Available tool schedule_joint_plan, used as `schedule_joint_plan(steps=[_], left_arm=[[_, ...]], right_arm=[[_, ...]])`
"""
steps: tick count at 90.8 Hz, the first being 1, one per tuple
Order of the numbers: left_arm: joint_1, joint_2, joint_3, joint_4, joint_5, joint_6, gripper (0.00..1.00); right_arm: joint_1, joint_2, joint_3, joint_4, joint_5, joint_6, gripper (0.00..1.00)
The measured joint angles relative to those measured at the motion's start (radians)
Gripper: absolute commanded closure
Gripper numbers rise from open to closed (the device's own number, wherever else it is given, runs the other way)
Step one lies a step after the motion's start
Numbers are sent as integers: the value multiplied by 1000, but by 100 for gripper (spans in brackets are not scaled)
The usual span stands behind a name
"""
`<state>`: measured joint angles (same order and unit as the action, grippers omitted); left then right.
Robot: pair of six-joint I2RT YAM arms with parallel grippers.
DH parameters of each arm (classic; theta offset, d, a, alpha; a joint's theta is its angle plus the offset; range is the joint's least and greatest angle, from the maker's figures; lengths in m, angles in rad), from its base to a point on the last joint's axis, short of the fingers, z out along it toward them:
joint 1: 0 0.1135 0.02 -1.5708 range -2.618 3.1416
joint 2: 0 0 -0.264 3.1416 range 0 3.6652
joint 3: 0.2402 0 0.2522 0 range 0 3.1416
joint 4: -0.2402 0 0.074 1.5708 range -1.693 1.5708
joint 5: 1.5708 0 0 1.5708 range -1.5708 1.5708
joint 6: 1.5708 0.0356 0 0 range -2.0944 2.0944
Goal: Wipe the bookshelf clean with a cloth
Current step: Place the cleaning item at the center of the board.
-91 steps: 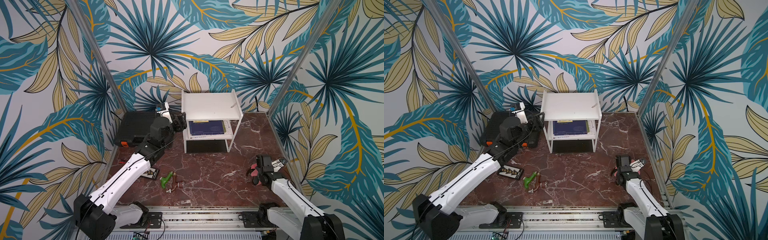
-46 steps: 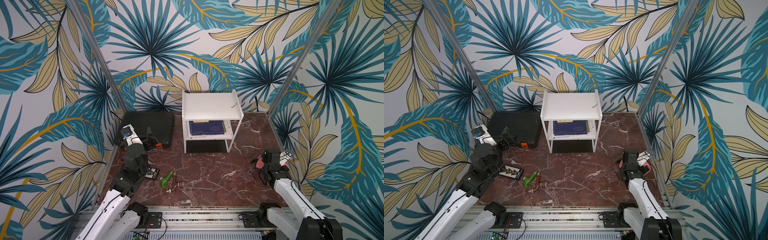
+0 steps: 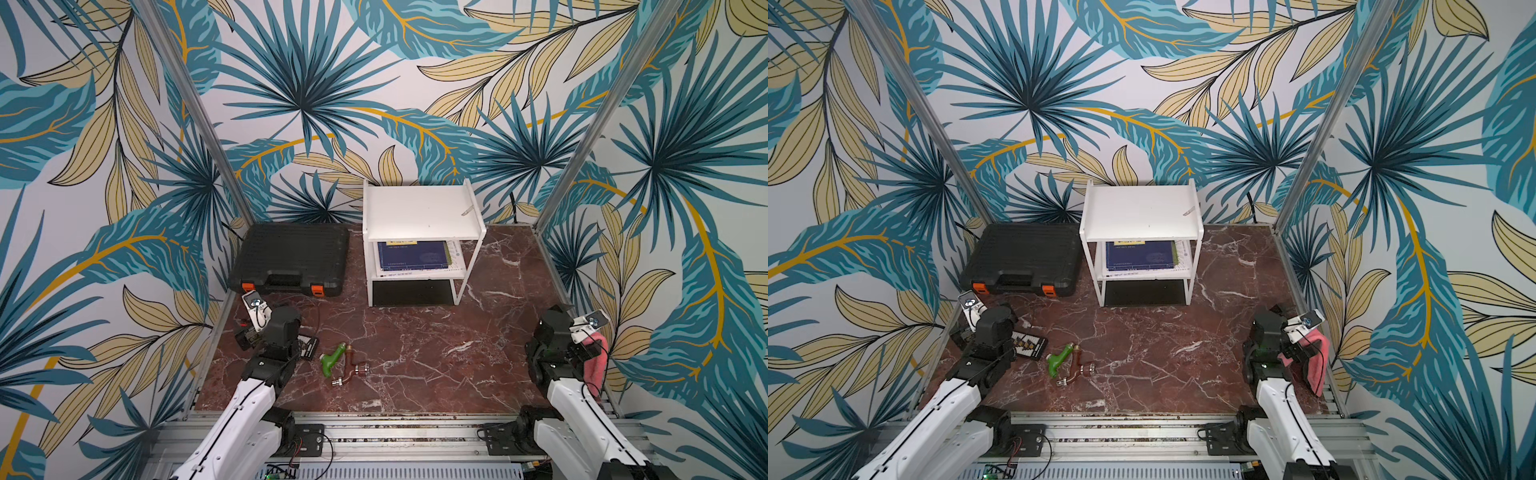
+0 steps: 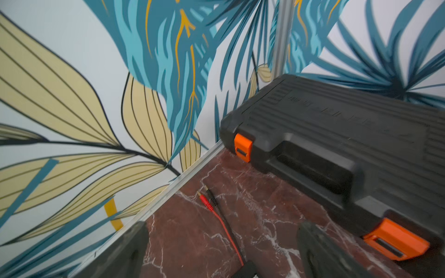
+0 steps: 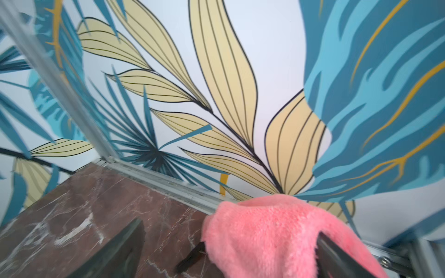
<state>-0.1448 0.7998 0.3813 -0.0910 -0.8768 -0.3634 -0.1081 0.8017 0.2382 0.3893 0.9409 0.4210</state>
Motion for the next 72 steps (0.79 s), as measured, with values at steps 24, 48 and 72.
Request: schedule_joint_plan(steps=[24,48,72], left_arm=[[31,50,0,72,29,-42,0],[37,57,24,68,52,-55,0],[42,57,42,51,78,-56,0]], right_arm=[[-12,-21,62,-64,-652,-91,1],[-11,121,197,-425,-982,514,0],[-14,185,406,-1028,-1036,665,1]])
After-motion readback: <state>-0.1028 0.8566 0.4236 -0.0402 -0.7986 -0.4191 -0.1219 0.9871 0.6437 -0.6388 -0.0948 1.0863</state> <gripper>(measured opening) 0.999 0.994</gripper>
